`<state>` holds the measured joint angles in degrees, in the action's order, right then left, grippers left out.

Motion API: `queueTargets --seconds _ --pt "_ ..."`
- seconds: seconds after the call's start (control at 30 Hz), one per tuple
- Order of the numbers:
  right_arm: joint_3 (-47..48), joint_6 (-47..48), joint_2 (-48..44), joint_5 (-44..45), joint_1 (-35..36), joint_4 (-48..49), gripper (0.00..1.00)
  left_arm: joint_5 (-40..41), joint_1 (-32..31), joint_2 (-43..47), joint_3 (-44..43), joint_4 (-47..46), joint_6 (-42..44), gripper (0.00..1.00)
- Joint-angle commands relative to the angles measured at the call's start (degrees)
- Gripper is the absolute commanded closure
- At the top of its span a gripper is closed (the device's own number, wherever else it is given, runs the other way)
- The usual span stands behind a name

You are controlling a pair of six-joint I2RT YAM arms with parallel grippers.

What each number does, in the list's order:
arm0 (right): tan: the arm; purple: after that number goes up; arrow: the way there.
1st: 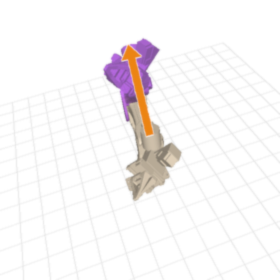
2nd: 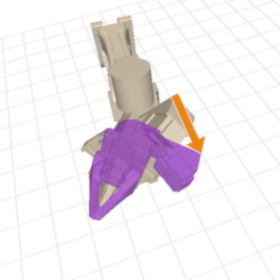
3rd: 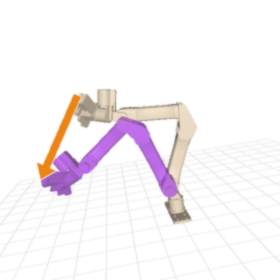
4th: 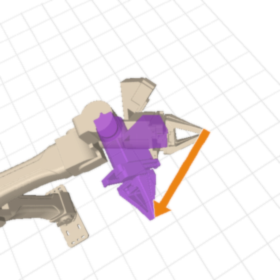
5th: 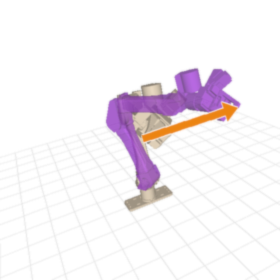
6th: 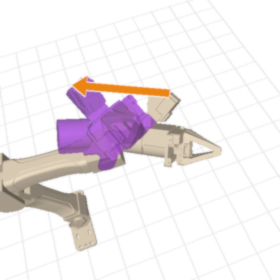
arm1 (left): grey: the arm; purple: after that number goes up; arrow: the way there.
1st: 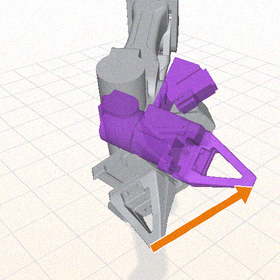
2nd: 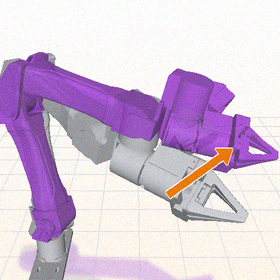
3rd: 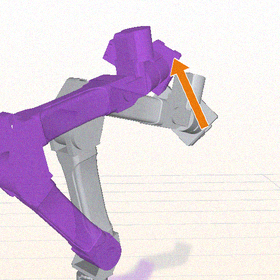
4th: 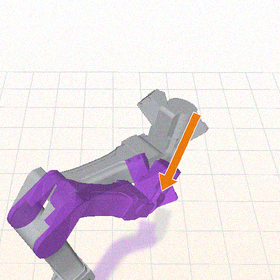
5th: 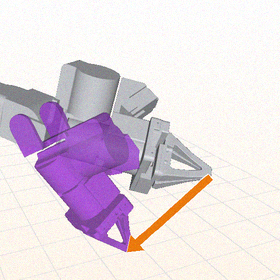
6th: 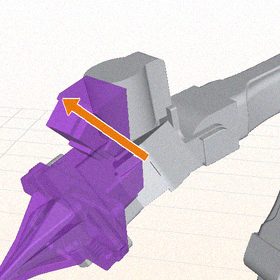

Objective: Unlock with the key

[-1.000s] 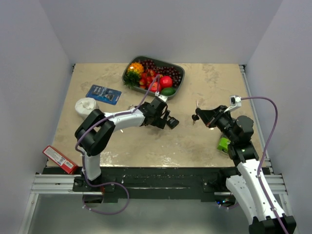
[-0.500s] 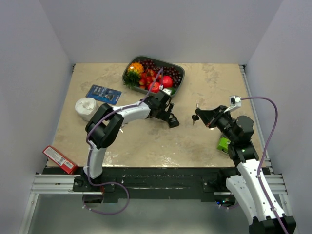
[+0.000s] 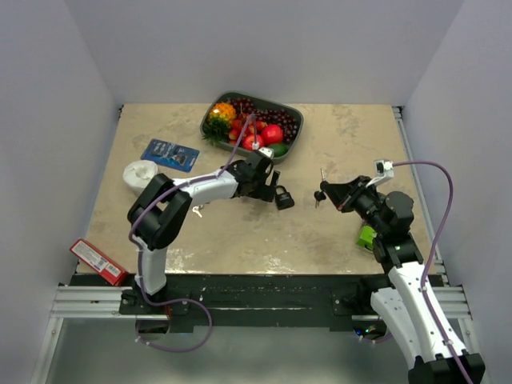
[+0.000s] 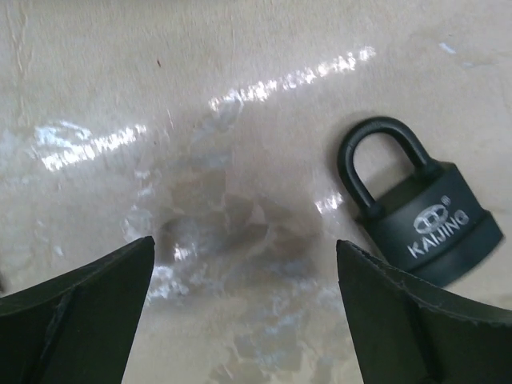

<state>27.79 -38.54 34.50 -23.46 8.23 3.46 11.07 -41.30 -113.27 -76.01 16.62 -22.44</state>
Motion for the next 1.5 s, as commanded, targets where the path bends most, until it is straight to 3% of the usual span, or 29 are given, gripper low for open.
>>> queueTargets --seconds 0.0,0.17,0.5,0.87,1.23,1.47 --pt "-0.5 1.0 0.2 1.2 0.0 2.0 1.00 -6.0 0.0 7.3 5.5 -6.3 -12.0 0.01" --pt "-1.3 2.2 -0.5 2.7 0.1 0.8 1.00 -8.3 -0.4 9.5 10.7 -12.1 -20.3 0.01" --pt "-3.6 2.4 -1.5 3.2 0.1 1.2 1.00 -12.1 -1.9 5.7 10.2 -15.7 -27.8 0.01" --pt "-4.8 2.5 -0.8 2.8 0.0 2.3 1.00 -12.8 -3.8 -0.4 5.3 -15.7 -26.2 0.01" --pt "-5.0 2.8 -0.6 3.2 0.1 1.7 1.00 -14.3 -3.9 -0.9 4.3 -24.4 -19.6 0.01" --pt "-5.1 5.0 0.7 3.8 0.1 1.7 1.00 -2.8 -3.8 7.9 7.9 -23.2 -18.2 0.01"
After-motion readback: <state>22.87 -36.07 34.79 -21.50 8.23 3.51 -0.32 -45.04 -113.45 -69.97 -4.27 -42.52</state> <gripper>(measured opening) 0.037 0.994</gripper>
